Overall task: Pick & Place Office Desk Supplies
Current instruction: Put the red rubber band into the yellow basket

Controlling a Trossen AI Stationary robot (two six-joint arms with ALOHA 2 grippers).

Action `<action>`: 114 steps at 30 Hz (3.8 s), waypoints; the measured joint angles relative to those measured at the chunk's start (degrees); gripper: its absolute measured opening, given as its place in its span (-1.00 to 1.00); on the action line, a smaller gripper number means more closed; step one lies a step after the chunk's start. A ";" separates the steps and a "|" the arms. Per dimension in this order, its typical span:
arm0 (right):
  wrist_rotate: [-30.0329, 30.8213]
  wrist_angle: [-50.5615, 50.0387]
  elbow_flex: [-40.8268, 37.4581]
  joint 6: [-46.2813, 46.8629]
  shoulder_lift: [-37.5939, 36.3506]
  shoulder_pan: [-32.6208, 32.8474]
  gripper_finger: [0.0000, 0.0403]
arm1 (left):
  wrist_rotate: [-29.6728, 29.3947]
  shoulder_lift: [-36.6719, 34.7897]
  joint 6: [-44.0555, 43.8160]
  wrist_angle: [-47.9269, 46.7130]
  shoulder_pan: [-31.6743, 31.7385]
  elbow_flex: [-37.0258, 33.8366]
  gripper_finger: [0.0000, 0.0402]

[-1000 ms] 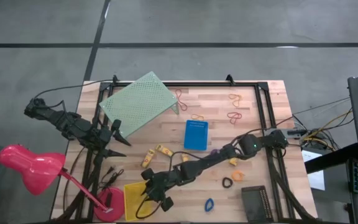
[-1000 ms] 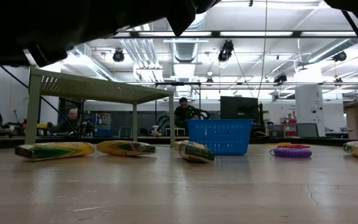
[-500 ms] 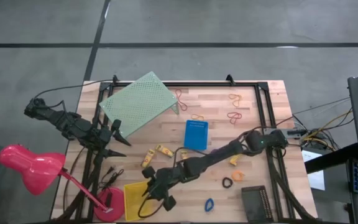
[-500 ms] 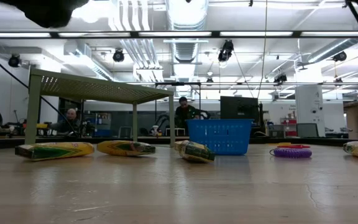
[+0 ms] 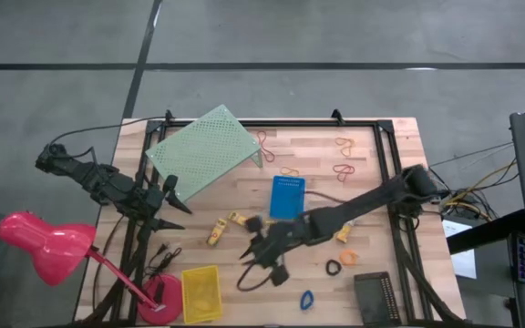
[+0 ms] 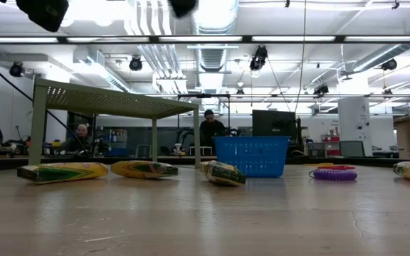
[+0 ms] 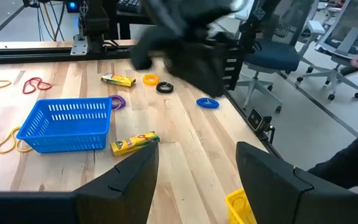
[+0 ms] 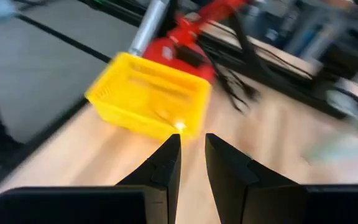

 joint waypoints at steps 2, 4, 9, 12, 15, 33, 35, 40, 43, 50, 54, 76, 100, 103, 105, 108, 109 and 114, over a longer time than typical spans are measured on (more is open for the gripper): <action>3.50 0.67 -4.49 0.59 -4.40 0.01 -0.65 | 0.00 0.00 0.00 -0.02 0.00 0.00 0.10; 6.31 0.83 -8.76 2.07 -8.90 -0.01 -0.65 | -0.01 0.00 0.00 0.00 0.00 0.00 0.10; 13.41 0.72 -18.93 11.64 -18.72 0.05 -0.65 | -0.01 0.00 0.00 -0.07 0.00 0.00 0.10; 20.59 0.82 -24.10 21.10 -24.22 0.04 -0.65 | -0.02 0.00 0.00 -0.11 0.00 0.00 0.10; 27.96 0.63 -28.47 25.54 -28.91 -0.04 -0.65 | 0.00 0.02 0.00 -0.12 0.00 0.00 0.10; 19.67 -20.18 -34.40 29.91 -39.08 -22.24 -0.65 | -0.01 0.02 0.00 -0.39 0.00 0.00 0.10; 17.03 -23.77 -34.42 32.77 -39.08 -25.29 -0.65 | 0.00 0.02 0.00 -0.39 0.00 0.00 0.10; 11.19 -32.70 -34.42 39.96 -39.08 -32.72 -0.65 | 0.00 0.02 0.00 -0.37 0.00 0.00 0.10; 10.41 -36.46 -34.40 43.45 -39.08 -35.90 -0.65 | -0.01 0.02 0.00 -0.37 0.01 0.00 0.10; 10.21 -43.53 -34.62 52.04 -39.08 -41.66 -0.49 | 0.00 0.02 0.00 -0.37 0.00 0.00 0.10; 10.21 -44.66 -35.67 53.92 -39.08 -44.24 -0.33 | 0.00 0.02 0.00 -0.37 0.01 0.00 0.10; 9.21 -30.91 -50.55 54.16 -37.96 -50.50 -0.41 | -0.01 0.00 0.00 -0.35 0.01 0.00 0.10; 10.94 -26.06 -52.54 53.52 -33.88 -50.47 -0.92 | -0.01 0.02 0.00 -0.35 0.01 0.00 0.10; 10.92 -25.95 -52.54 53.64 -33.88 -50.46 -0.95 | 0.00 0.02 0.00 -0.35 0.00 0.00 0.10; 10.91 -25.90 -52.53 54.29 -33.88 -50.46 -0.96 | 0.00 0.02 0.00 -0.35 0.00 0.00 0.10; 10.87 -26.15 -52.29 55.16 -34.40 -50.46 -0.96 | 0.00 0.02 0.00 -0.35 0.02 0.00 0.10; 10.70 -26.28 -52.15 55.25 -34.72 -50.46 -0.96 | 0.00 0.02 0.00 -0.35 0.01 0.00 0.10; 11.57 -25.86 -50.24 55.25 -37.99 -50.42 -0.96 | 0.00 0.02 0.00 -0.35 0.02 0.00 0.10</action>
